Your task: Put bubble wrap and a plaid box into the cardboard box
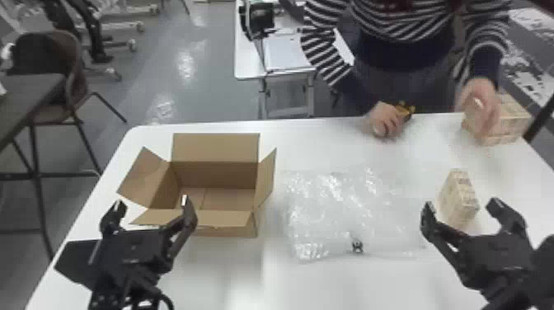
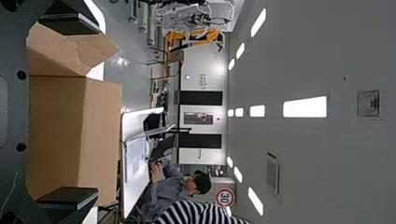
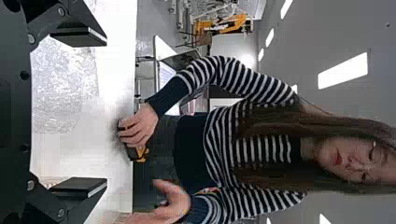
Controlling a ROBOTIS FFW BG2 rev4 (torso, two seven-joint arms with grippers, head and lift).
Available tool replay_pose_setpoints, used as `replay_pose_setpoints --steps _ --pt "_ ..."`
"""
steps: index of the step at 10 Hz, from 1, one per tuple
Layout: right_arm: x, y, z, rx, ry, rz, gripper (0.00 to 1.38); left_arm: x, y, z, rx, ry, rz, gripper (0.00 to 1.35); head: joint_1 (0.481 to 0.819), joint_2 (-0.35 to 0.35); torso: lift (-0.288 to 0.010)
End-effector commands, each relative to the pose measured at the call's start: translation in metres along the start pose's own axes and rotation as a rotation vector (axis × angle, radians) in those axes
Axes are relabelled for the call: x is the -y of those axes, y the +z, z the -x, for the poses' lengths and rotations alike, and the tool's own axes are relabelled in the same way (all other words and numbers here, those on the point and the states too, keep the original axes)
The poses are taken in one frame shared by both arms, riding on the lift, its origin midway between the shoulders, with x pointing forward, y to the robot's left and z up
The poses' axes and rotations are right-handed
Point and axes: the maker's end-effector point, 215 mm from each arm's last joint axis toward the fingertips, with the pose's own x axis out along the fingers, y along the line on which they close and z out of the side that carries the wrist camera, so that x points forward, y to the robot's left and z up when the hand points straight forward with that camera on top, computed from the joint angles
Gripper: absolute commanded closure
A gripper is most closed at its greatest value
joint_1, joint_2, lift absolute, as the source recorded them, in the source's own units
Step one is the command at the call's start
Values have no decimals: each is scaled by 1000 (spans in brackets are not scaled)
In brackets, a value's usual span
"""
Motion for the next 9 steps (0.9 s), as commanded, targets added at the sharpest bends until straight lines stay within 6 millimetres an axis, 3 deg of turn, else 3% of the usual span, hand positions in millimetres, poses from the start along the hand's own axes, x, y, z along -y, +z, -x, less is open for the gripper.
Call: replay_pose_setpoints --steps 1,4,9 --pt "0 0 0 -1 0 0 225 -1 -2 1 -7 4 4 87 695 99 -108" --pt "0 -4 0 -8 -3 -8 225 3 -9 1 -29 -2 7 91 695 101 -108" --pt "1 -5 0 -17 -6 -7 223 1 -2 0 -6 1 9 93 695 97 -108"
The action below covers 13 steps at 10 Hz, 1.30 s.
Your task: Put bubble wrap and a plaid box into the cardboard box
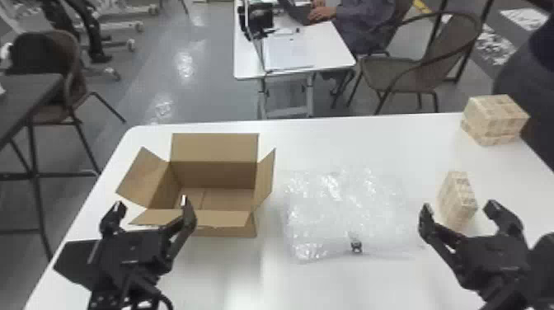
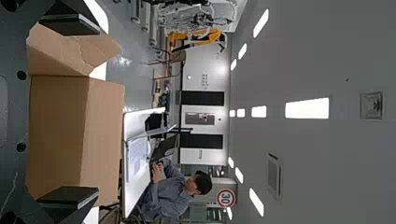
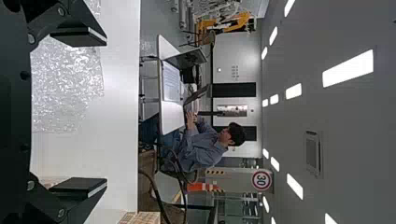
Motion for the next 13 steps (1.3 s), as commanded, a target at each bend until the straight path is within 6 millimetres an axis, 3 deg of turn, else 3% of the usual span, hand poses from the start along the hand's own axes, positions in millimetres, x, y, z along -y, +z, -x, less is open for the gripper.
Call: replay_pose_setpoints --steps 1,13 --pt "0 0 0 -1 0 0 223 0 1 0 3 1 2 91 695 98 -108" --pt "-2 0 -1 1 -3 -4 225 2 3 -3 10 0 15 99 695 98 -108"
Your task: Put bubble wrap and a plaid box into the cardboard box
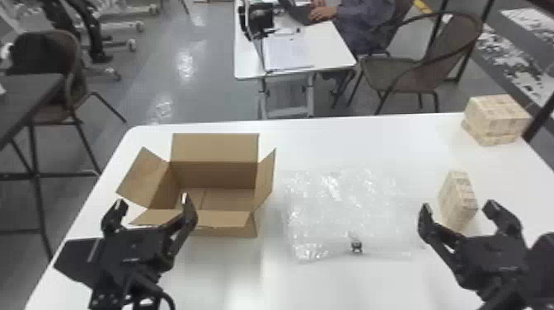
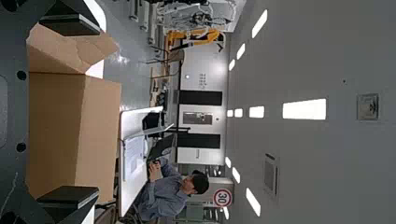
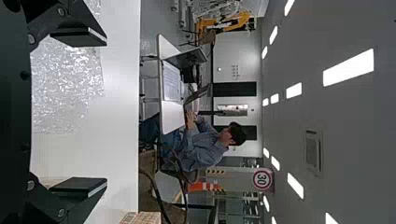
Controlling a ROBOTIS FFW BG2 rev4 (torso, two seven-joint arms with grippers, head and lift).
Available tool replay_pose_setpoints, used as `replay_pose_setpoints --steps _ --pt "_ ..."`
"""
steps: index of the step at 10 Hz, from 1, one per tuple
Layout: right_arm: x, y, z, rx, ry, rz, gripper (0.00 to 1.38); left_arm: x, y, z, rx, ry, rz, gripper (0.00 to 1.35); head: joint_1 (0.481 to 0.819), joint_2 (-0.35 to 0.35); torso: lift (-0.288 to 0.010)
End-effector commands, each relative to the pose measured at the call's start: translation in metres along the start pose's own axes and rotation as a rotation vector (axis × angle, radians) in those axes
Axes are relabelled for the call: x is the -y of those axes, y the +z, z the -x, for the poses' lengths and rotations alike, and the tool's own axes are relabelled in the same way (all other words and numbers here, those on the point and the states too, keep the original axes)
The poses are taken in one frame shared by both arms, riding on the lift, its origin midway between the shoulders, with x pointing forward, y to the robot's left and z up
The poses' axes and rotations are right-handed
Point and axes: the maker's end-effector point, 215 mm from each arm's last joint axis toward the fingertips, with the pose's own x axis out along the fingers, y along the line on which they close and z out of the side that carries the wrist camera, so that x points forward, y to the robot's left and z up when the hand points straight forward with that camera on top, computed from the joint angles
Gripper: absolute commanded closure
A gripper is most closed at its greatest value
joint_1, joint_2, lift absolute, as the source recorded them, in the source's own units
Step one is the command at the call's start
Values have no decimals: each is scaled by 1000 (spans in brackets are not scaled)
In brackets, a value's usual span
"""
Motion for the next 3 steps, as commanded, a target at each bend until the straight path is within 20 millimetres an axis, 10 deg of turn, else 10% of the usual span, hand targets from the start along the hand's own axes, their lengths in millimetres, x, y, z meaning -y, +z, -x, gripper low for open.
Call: replay_pose_setpoints --steps 1,3 --pt "0 0 -1 1 0 -1 225 2 0 -2 -1 -1 4 101 695 98 -108" --pt "0 0 -1 3 0 -3 225 2 0 -2 0 -1 8 101 695 96 -108"
